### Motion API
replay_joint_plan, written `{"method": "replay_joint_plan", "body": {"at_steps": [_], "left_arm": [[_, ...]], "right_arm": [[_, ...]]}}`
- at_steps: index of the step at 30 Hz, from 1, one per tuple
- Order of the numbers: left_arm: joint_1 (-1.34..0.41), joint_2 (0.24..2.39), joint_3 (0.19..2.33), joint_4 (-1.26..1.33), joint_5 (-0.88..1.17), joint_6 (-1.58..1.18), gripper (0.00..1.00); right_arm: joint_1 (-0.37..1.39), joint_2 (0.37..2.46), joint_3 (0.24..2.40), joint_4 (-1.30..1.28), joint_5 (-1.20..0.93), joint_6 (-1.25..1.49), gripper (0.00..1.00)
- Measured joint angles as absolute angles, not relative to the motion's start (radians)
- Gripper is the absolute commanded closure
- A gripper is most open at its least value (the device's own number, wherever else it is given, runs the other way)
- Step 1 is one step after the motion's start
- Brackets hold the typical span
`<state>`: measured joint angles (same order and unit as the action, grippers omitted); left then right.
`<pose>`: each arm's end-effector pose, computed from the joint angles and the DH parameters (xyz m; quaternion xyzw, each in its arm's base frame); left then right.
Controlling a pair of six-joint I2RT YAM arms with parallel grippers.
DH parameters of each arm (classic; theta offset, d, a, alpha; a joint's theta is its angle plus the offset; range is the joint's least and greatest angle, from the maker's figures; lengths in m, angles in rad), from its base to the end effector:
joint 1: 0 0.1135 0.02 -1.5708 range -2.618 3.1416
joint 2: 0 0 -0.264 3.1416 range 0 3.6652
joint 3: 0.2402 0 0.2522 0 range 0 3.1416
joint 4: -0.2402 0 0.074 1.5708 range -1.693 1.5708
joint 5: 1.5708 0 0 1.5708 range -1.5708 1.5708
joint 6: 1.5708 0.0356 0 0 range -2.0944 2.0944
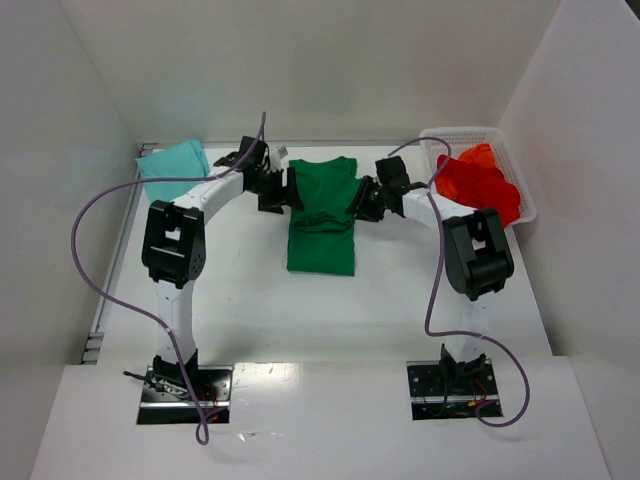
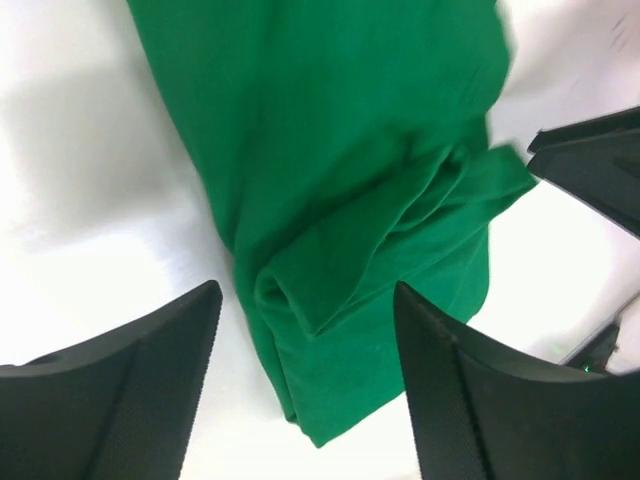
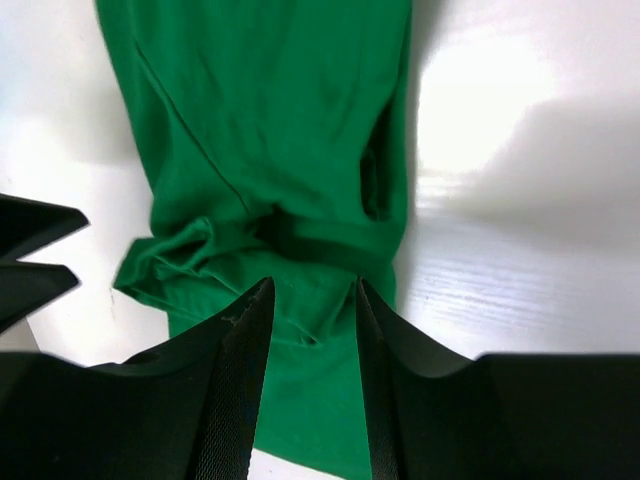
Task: Fold and stack the t-shirts
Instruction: Fold the folded rectangular tshirt in 1/3 of the way
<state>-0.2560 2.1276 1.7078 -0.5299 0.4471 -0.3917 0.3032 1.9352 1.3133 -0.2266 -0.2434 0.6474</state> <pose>0.4502 -0.1338 0.2063 0.0046 0.9309 -0.2949 0.2153 0.3982 0.1336 0.1848 0.1168 0.9222 0.2615 0.2599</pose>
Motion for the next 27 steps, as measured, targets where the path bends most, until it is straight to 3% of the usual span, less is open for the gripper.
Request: {"method": "replay_joint_plan", "body": {"at_steps": [3, 6, 7, 9, 12, 13, 19, 27], "left_arm": [[-0.239, 2.113, 1.742, -0.515, 0.435, -0.388, 0.19], [-0.228, 2.061, 1.721, -0.502, 0.426, -0.387, 0.27], [-0.222, 2.032, 1.696, -0.492, 0.429, -0.386, 0.33], [-0.216, 1.96, 1.628, -0.467, 0.446, -0.392, 0.61], [-0.219, 1.863, 1.52, -0.429, 0.483, -0.399, 0.92], [-0.225, 1.844, 1.492, -0.417, 0.497, -0.404, 0.96], [-0.28, 1.828, 1.359, -0.366, 0.557, -0.426, 0.99], [-0.297, 1.91, 1.346, -0.325, 0.585, -0.437, 0.99]], "right_arm": [[0.294, 1.917, 1.33, -0.224, -0.228, 0.635, 0.58], [0.292, 1.859, 1.329, -0.224, -0.218, 0.622, 0.82], [0.292, 1.831, 1.326, -0.221, -0.218, 0.62, 0.88], [0.292, 1.764, 1.308, -0.202, -0.228, 0.62, 1.0], [0.292, 1.68, 1.266, -0.163, -0.256, 0.623, 1.0], [0.292, 1.665, 1.253, -0.152, -0.265, 0.624, 1.0], [0.324, 1.684, 1.184, -0.131, -0.287, 0.627, 1.0], [0.401, 1.765, 1.144, -0.134, -0.293, 0.631, 1.0]]}}
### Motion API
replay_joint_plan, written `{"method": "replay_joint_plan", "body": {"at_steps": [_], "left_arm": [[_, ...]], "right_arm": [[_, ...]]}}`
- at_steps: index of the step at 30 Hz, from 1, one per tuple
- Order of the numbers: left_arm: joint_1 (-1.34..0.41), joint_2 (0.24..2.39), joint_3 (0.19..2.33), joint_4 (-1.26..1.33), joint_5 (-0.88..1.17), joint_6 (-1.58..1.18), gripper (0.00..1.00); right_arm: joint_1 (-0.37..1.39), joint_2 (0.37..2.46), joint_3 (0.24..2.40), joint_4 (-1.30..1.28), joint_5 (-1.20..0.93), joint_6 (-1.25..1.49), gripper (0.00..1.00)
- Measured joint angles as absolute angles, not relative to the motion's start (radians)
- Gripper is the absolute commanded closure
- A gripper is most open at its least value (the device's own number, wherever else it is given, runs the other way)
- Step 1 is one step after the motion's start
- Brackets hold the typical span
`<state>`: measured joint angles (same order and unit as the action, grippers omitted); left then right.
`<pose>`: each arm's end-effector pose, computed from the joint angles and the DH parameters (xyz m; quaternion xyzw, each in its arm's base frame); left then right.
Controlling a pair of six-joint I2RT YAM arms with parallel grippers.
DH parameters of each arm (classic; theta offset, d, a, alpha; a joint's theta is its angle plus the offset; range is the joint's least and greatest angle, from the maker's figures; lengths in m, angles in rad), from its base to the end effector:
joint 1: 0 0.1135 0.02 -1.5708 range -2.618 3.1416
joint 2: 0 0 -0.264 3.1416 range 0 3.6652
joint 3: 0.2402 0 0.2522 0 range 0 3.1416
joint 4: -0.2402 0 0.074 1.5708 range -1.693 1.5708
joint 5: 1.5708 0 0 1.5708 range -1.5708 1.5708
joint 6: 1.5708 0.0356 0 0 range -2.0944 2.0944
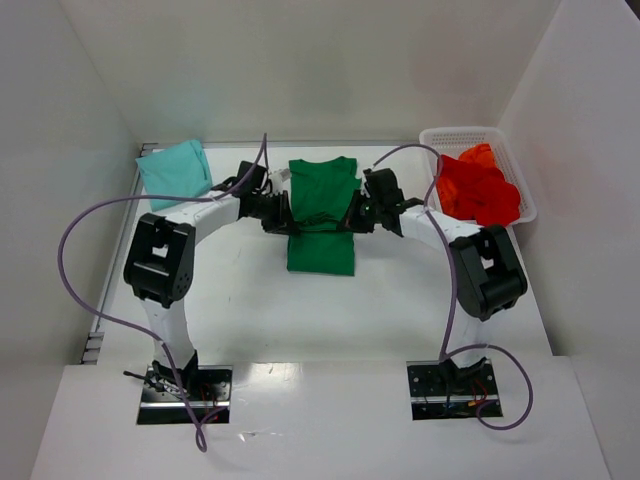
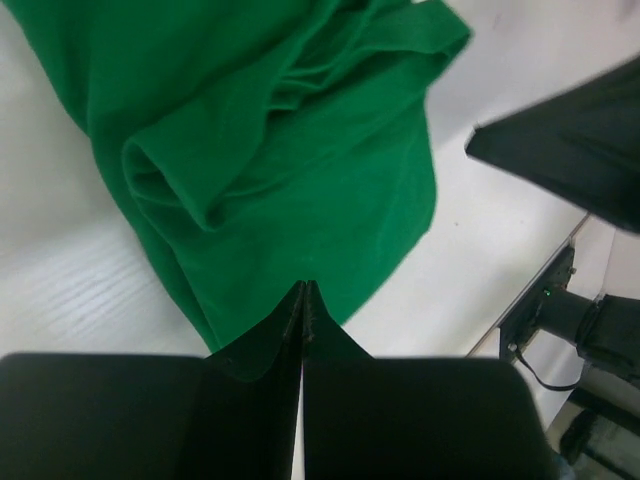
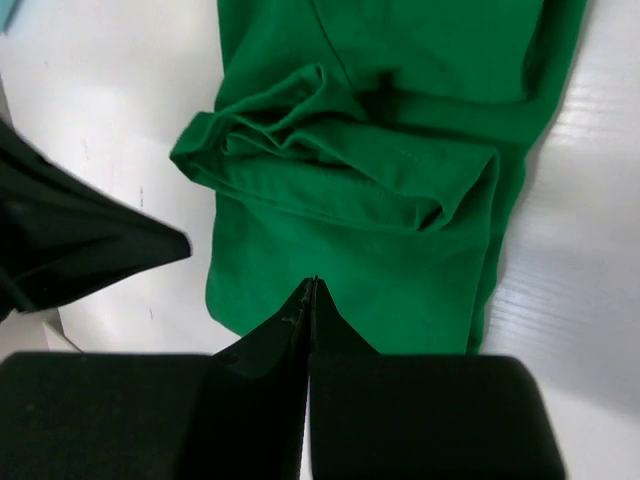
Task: Fold and stack the t-shirts
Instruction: Fold the folded rectangular tshirt in 1/3 of the way
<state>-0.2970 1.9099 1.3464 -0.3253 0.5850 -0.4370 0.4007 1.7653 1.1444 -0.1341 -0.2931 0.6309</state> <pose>0.3885 -0.1395 0.2019 0.0331 0.9069 -0.3686 0.2014 0.3495 0.1592 0.2047 0.0468 0.9088 0.3102 0.2753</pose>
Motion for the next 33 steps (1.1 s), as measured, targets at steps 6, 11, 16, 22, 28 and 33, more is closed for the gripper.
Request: {"method": "replay_joint_plan", "body": {"at_steps": [6, 11, 16, 22, 28, 33], "left_arm": [[-0.298, 1.994, 1.346, -0.321, 0.591, -0.45, 0.99], [-0.298, 2.008, 1.348, -0.314, 0.591, -0.45, 0.98], [-0.298, 2.043, 1.393, -0.31, 0.582, -0.452, 0.97], [-0.298, 2.111, 1.495, -0.305, 0.571, -0.453, 0.95], [-0.291, 2.131, 1.547, -0.307, 0.563, -0.452, 0.94], [-0.271, 2.161, 1.599, -0.31, 0.555, -0.451, 0.92]], "right_arm": [[0.41, 1.789, 1.134, -0.132, -0.289, 0.638, 1.0], [0.41, 1.815, 1.131, -0.123, -0.283, 0.639, 1.0], [0.41, 1.873, 1.132, -0.123, -0.279, 0.638, 1.0], [0.41, 1.922, 1.174, -0.129, -0.266, 0.634, 1.0], [0.41, 1.951, 1.24, -0.132, -0.243, 0.629, 1.0], [0.41, 1.994, 1.302, -0.133, -0.225, 0.618, 1.0]]}}
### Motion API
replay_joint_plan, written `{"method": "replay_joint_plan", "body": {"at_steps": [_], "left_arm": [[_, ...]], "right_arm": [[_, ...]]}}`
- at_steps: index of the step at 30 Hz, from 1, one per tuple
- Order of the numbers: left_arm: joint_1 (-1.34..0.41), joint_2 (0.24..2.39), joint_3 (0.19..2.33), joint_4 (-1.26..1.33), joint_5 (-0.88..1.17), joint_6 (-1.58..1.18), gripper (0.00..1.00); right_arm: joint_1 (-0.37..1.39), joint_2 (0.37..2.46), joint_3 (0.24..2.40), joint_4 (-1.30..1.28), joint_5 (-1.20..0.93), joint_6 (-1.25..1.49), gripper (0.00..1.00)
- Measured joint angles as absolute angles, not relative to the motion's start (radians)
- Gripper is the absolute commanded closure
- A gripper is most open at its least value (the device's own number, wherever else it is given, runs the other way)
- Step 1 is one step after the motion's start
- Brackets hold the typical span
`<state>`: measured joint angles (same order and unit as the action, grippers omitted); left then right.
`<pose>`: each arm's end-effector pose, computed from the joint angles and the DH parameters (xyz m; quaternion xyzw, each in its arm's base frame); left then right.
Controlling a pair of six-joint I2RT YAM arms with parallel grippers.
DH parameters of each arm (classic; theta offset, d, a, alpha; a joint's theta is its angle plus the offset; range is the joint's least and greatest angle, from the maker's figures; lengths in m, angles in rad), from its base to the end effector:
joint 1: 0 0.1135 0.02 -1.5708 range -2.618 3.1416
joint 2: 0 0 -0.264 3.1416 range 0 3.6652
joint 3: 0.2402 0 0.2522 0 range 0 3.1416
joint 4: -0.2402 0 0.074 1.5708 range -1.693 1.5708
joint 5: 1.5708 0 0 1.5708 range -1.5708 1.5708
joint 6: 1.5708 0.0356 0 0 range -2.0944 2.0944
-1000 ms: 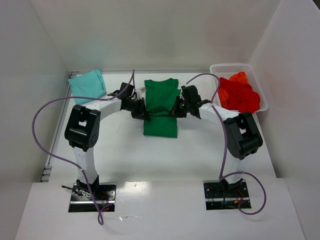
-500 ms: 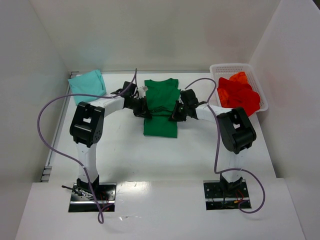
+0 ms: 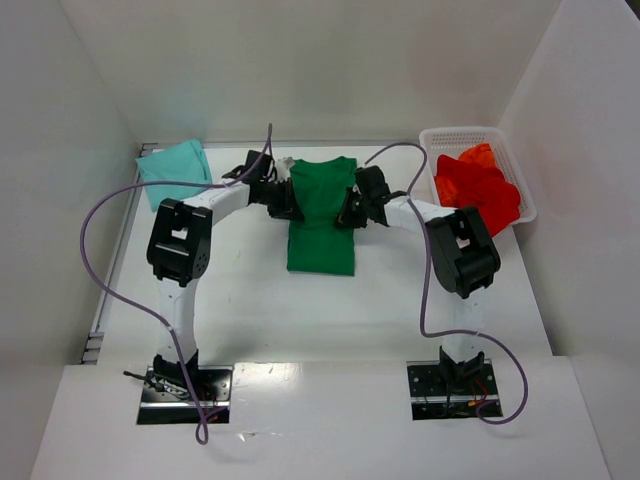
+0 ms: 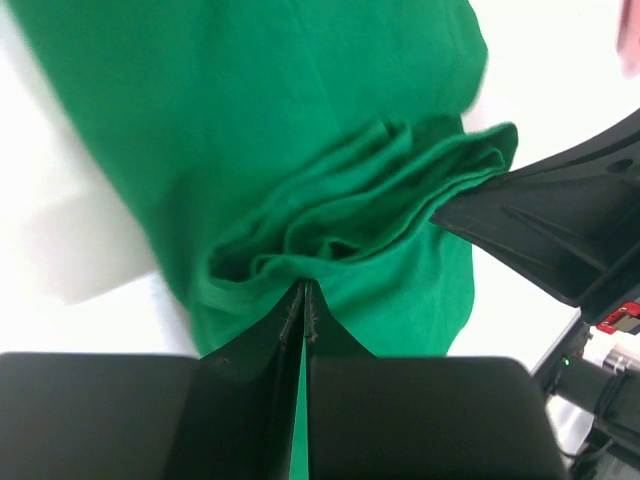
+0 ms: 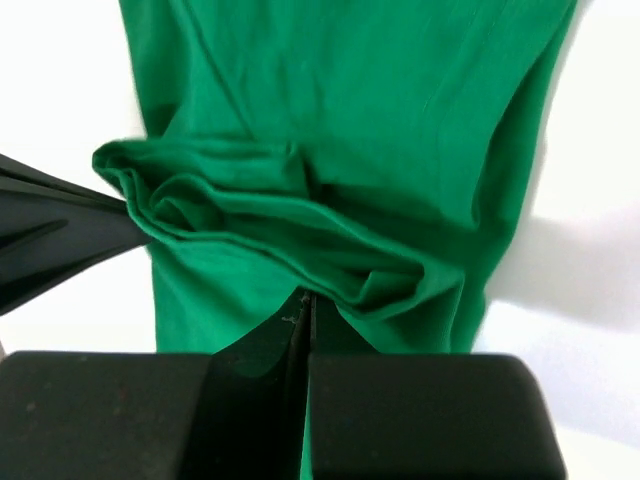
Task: Fold and stack the t-shirts
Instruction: Fold the folded rectangular tshirt in 1/3 of the way
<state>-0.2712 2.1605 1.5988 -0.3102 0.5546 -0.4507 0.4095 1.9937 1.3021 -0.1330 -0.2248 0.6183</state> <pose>0.4509 -0.1448 0.1734 0.0124 0.9084 -0.3569 0.2172 0.3904 0.1781 0.1644 0.0558 0.9245 0.2690 0.2641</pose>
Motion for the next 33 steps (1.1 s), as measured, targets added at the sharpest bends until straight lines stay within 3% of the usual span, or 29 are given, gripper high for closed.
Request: {"method": "replay_joint_plan", "body": {"at_steps": [9, 13, 17, 18, 19, 21, 23, 25, 33], "left_arm": [[-0.249, 2.21, 1.657, -0.327, 0.505, -0.444, 0.85], [-0.245, 2.211, 1.657, -0.334, 0.487, -0.44, 0.77], [-0.241, 2.211, 1.67, -0.352, 0.473, -0.421, 0.59], [-0.239, 2.211, 1.677, -0.359, 0.471, -0.416, 0.52], [-0.236, 2.209, 1.685, -0.365, 0.469, -0.411, 0.36], [-0.226, 2.193, 1.694, -0.375, 0.463, -0.39, 0.21], [-0.212, 2.154, 1.694, -0.394, 0.456, -0.386, 0.08], [-0.2, 2.084, 1.678, -0.399, 0.449, -0.384, 0.01], [-0.203, 1.712, 1.449, -0.378, 0.441, -0.369, 0.0]], "right_arm": [[0.382, 2.064, 1.354, -0.138, -0.193, 0.609, 1.0], [0.36, 2.067, 1.369, -0.143, -0.172, 0.603, 0.97], [0.346, 2.065, 1.396, -0.142, -0.163, 0.569, 0.9], [0.341, 2.061, 1.4, -0.142, -0.164, 0.56, 0.86], [0.336, 2.051, 1.401, -0.143, -0.168, 0.552, 0.83], [0.322, 2.021, 1.401, -0.151, -0.175, 0.539, 0.74], [0.302, 1.972, 1.395, -0.15, -0.178, 0.531, 0.26], [0.285, 1.903, 1.369, -0.144, -0.176, 0.521, 0.02], [0.275, 1.709, 1.196, -0.138, -0.225, 0.496, 0.01]]}}
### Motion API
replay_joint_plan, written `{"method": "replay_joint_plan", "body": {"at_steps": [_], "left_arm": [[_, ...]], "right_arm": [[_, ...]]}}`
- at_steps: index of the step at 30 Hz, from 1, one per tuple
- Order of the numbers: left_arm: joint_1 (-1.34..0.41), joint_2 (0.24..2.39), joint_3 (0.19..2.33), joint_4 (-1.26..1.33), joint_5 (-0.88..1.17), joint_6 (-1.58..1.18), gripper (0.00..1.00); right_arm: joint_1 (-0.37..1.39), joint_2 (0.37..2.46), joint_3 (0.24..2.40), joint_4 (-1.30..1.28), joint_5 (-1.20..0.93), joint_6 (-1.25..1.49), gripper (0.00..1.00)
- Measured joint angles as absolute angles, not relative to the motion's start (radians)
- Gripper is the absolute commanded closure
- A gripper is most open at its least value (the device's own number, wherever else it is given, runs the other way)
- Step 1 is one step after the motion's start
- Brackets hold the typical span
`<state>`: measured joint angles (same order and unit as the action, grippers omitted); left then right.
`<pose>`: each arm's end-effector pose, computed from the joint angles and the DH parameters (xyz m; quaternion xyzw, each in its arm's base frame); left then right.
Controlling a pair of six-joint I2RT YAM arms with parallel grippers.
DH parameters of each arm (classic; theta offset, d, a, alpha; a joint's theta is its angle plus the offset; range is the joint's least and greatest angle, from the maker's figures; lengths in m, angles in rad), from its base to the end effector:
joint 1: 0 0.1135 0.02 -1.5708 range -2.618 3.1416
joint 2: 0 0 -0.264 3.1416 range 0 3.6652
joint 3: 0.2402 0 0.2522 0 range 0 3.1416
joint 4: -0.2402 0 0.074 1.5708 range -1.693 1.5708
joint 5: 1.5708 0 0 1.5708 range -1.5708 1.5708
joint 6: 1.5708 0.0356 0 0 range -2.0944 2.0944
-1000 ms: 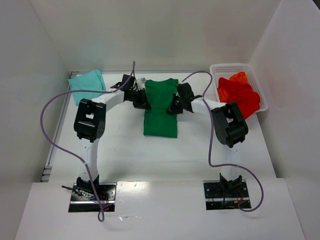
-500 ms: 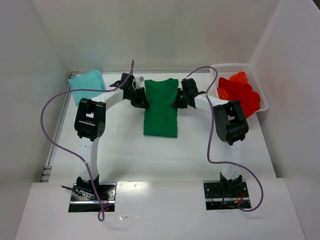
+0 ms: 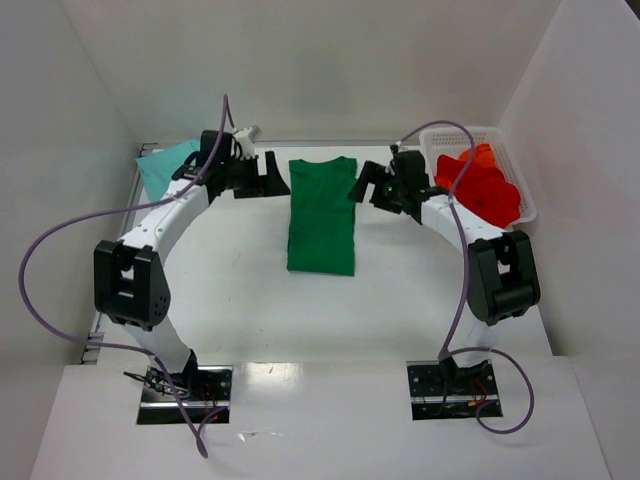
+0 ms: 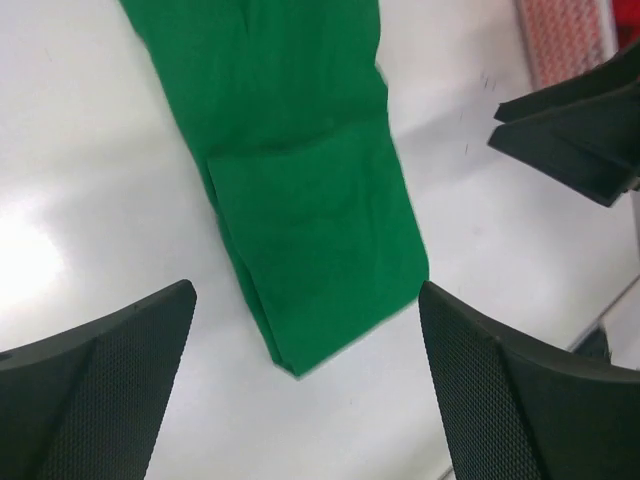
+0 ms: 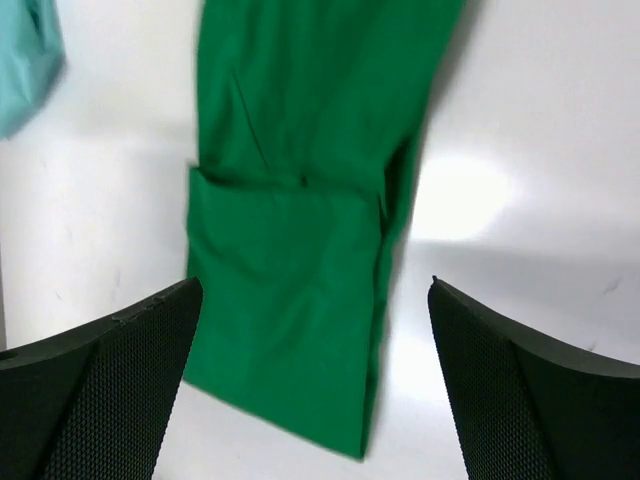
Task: Fold and stack the t-shirts
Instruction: Fold the folded rectangular tshirt in 1/3 of the way, then grab one side of the 2/3 rectangular tshirt with both arms
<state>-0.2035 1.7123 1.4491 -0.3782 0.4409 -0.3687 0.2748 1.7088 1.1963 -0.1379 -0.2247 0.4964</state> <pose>0.3832 -0.0946 0.3055 0.0257 0.8774 -0.3110 0.3644 0.3691 0.1123 0.2413 0.0490 0.8904 0.2591 0.3711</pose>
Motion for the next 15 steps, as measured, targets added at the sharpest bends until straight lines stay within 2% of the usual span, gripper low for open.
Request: {"method": "replay_joint_plan", "body": {"at_steps": [6, 10, 15], "left_arm": [[-0.245, 1.657, 1.148, -0.374, 0.43, -0.401, 0.02], [-0.251, 1.652, 1.037, -0.398, 0.424, -0.431, 0.05], [-0.279, 1.619, 1.017, -0.368, 0.415, -0.471, 0.06]], "right_arm": [[0.38, 1.663, 0.944, -0.174, -0.22, 0.534, 0.01], [0.448, 1.634, 0.869, -0.177, -0.222, 0.56, 0.11], [0.451, 1.598, 0.832, -0.167, -0.207, 0.598, 0.23]]}}
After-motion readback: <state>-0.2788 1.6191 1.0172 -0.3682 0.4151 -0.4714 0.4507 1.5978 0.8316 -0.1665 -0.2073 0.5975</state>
